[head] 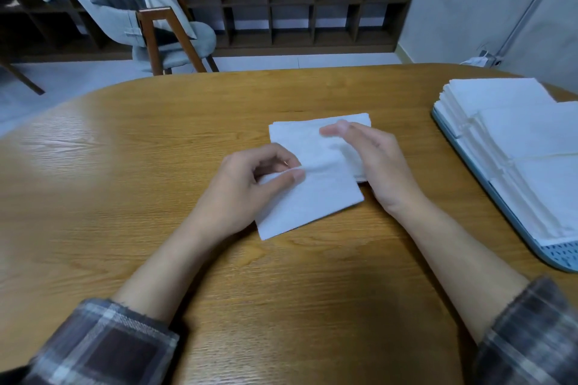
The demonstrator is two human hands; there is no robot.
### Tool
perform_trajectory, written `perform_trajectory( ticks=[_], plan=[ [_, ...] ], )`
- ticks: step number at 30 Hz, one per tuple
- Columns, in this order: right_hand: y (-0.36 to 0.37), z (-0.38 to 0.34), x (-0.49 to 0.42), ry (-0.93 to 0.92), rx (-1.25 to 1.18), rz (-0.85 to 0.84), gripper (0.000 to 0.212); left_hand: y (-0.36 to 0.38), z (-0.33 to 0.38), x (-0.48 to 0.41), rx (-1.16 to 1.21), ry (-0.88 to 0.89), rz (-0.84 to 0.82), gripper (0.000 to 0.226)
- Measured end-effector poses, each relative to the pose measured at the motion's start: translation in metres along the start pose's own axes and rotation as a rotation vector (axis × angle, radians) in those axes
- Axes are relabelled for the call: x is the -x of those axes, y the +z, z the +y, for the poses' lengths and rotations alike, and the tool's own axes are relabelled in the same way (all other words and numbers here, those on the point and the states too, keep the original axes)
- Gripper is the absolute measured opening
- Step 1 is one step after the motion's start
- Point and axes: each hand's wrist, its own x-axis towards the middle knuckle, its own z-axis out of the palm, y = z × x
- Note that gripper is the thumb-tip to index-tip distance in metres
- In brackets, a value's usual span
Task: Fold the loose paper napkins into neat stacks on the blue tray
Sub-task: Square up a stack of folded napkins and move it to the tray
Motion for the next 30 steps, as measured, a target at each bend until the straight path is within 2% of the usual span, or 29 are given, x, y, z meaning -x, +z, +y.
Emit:
perform_trajectory(
  ticks=[2, 4, 7, 10, 12, 16, 19, 22, 26, 30],
  plan=[
    [0.003, -0.001, 0.005, 0.068, -0.119, -0.116, 0.038, 0.000, 0.000, -0.001, 0.091, 0.002, 0.069, 0.006],
    [0.008, 0.001, 0.009, 0.050, -0.111, -0.182, 0.028, 0.000, 0.001, -0.001, 0.110, 0.009, 0.112, 0.011],
    [0.013, 0.006, 0.008, 0.046, -0.081, -0.100, 0.012, -0.002, 0.001, -0.002, 0.100, 0.021, 0.183, 0.031],
    [0.009, 0.007, 0.004, 0.073, -0.132, -0.023, 0.016, -0.006, -0.001, -0.004, 0.136, 0.029, 0.251, 0.040],
    [0.008, 0.009, 0.002, 0.064, -0.139, -0.001, 0.017, -0.007, 0.002, -0.004, 0.193, 0.021, 0.265, 0.035],
    [0.011, 0.013, 0.002, 0.033, -0.120, 0.001, 0.018, -0.002, 0.000, -0.005, 0.200, -0.028, 0.201, 0.010],
    [0.012, 0.010, 0.002, 0.055, -0.154, 0.025, 0.019, 0.000, -0.004, -0.005, 0.215, -0.051, 0.174, 0.014],
    [0.013, 0.008, 0.002, 0.075, -0.209, 0.031, 0.021, 0.001, -0.008, -0.006, 0.191, -0.042, 0.235, 0.017],
    [0.016, 0.003, 0.003, 0.091, -0.232, -0.041, 0.020, -0.001, -0.008, -0.007, 0.169, -0.038, 0.238, 0.019],
    [0.014, 0.001, 0.004, 0.069, -0.179, -0.092, 0.030, -0.001, -0.007, -0.008, 0.169, -0.036, 0.233, 0.019]
  ],
)
